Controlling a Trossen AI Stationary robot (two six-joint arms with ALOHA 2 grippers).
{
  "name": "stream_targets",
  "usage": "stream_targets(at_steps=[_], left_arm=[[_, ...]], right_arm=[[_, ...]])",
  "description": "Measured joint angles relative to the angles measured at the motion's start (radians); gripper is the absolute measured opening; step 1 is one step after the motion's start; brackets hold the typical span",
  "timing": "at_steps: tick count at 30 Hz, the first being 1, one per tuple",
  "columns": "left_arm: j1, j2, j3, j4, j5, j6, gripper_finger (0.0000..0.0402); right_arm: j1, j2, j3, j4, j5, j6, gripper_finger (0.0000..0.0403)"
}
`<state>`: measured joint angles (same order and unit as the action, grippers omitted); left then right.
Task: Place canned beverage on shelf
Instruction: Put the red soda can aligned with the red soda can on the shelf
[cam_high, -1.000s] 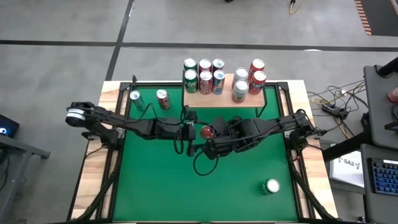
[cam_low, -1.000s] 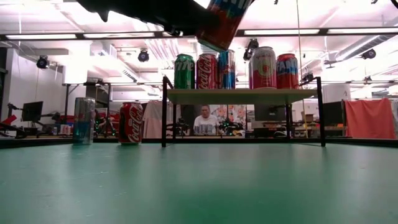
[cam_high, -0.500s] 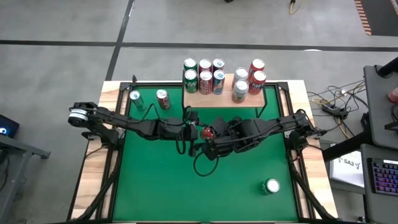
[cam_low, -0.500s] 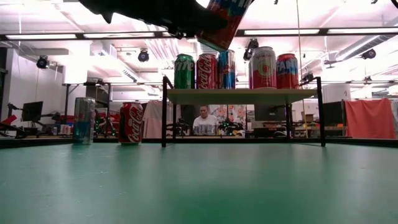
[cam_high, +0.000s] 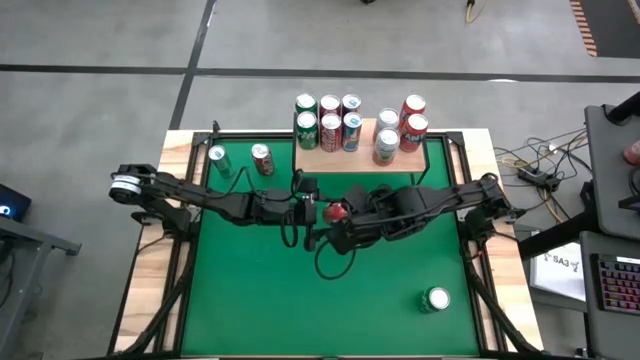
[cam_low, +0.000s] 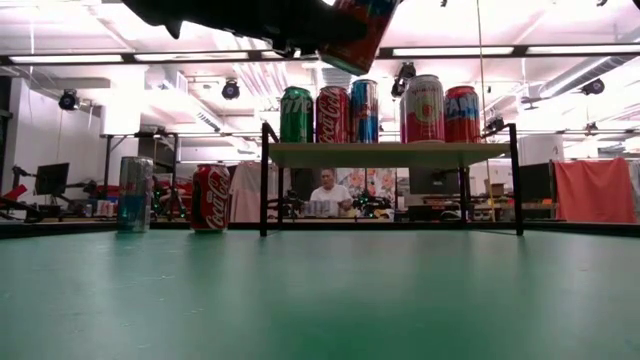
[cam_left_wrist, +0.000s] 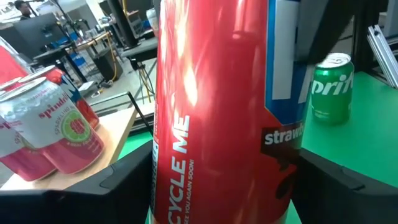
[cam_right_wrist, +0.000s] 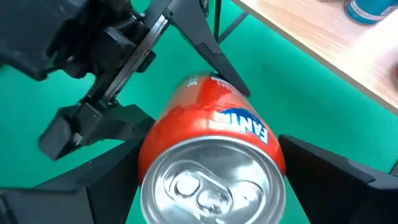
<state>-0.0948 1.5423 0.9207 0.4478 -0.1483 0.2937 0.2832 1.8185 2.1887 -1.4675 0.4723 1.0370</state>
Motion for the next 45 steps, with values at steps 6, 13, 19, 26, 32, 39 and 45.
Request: stream_targets(at_steps=[6, 13, 19, 26, 32, 39, 45], left_arm=[[-0.003, -0.001, -0.018, 0.031, 0.007, 0.004, 0.0282], [-0.002, -0.059, -0.128, 0.236, 0.018, 0.002, 0.0282], [-0.004, -0.173, -0.191, 0.298, 0.03, -0.041, 0.0282], [-0.02, -0.261, -0.314, 0.522, 0.03, -0.124, 0.0282], [-0.033, -0.234, -0.379, 0.755, 0.027, -0.19, 0.0282], [-0.037, -0.126, -0.343, 0.82, 0.024, -0.208, 0.0282], [-0.046, -0.015, -0.32, 0.916, 0.023, -0.233, 0.0282]], right_arm=[[0.012, -0.051, 0.0, 0.048, 0.067, -0.03, 0.0352], [0.115, -0.14, 0.0, 0.06, 0.274, -0.097, 0.0352], [0.271, -0.164, -0.007, 0.059, 0.528, -0.164, 0.0351], [0.416, -0.113, -0.073, 0.064, 0.772, -0.206, 0.0352], [0.439, -0.066, -0.137, 0.117, 0.831, -0.166, 0.0352], [0.409, -0.013, -0.143, 0.186, 0.836, -0.184, 0.0352], [0.369, 0.0, -0.142, 0.337, 0.84, -0.267, 0.0352]])
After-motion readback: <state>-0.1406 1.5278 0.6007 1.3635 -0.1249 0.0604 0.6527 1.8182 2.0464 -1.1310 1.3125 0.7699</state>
